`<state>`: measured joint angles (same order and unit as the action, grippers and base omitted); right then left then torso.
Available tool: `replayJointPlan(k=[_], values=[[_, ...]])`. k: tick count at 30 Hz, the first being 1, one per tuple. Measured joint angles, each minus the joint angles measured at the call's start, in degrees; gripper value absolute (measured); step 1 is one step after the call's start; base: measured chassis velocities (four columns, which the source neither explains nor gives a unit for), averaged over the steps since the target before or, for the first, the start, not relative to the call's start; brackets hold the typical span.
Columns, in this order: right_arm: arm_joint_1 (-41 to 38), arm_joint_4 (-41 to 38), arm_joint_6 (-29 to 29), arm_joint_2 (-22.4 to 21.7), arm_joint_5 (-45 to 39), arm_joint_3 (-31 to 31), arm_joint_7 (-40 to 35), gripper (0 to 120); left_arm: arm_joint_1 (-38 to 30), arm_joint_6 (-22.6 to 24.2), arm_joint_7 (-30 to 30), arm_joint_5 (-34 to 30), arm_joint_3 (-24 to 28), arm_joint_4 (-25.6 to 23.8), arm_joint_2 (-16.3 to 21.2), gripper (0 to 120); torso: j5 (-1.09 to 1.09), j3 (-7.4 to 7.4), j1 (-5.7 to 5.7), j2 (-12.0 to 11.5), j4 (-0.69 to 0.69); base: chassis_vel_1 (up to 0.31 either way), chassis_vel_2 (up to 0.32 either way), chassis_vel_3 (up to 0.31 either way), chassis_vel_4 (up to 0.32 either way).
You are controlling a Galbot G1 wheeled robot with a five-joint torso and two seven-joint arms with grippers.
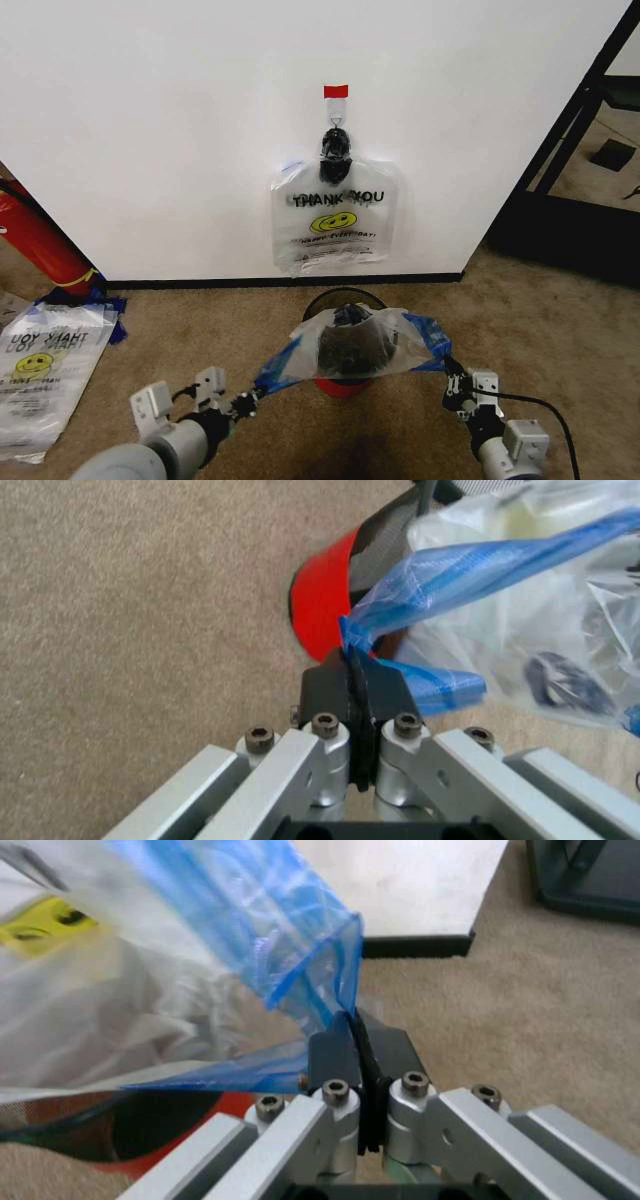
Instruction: Pick up the garbage bag from the wall and place it over the trash bin.
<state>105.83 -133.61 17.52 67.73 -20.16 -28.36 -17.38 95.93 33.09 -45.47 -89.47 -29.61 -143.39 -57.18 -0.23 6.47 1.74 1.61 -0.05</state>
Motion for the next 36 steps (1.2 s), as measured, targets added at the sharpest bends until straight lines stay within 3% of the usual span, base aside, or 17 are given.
replayJointPlan(k=[9,14,22,31,36], values=[[-2.26,3.64,5.27,0.02,-2.41,-0.39,-2.2,0,0.84,0.86,-0.86,0.54,3.25,0.06,-1.73,0,0.01,0.0,0.0,0.0,0.01,0.0,0.0,0.0,0.0],[-6.9,6.6,8.05,-0.09,-4.68,2.06,-2.9,0,-4.57,0.75,-0.81,4.35,10.7,0.15,-4.39,0,0.01,0.0,0.0,0.0,0.01,0.0,0.0,0.0,0.0],[-13.86,11.16,12.06,-0.82,-9.28,4.61,-4.26,0,-11.23,0.55,0.2,9.34,17.75,7.28,-5.12,0,0.01,0.01,0.01,0.0,0.0,0.0,0.0,0.0,0.0],[-18.5,15.25,10.98,-0.77,-11.91,5.16,-4.42,0,-12.99,-1.27,2.29,12.91,18.16,12.88,-4.9,0,0.01,0.0,0.01,0.0,0.0,0.0,0.0,0.0,0.0],[-21.26,18.22,9.9,-0.49,-11.62,6.74,-4.34,0,-13.98,-3.38,3.64,16.47,19.95,16.74,-6.89,0,0.01,0.01,0.01,0.0,0.01,0.0,0.0,0.0,0.0]])
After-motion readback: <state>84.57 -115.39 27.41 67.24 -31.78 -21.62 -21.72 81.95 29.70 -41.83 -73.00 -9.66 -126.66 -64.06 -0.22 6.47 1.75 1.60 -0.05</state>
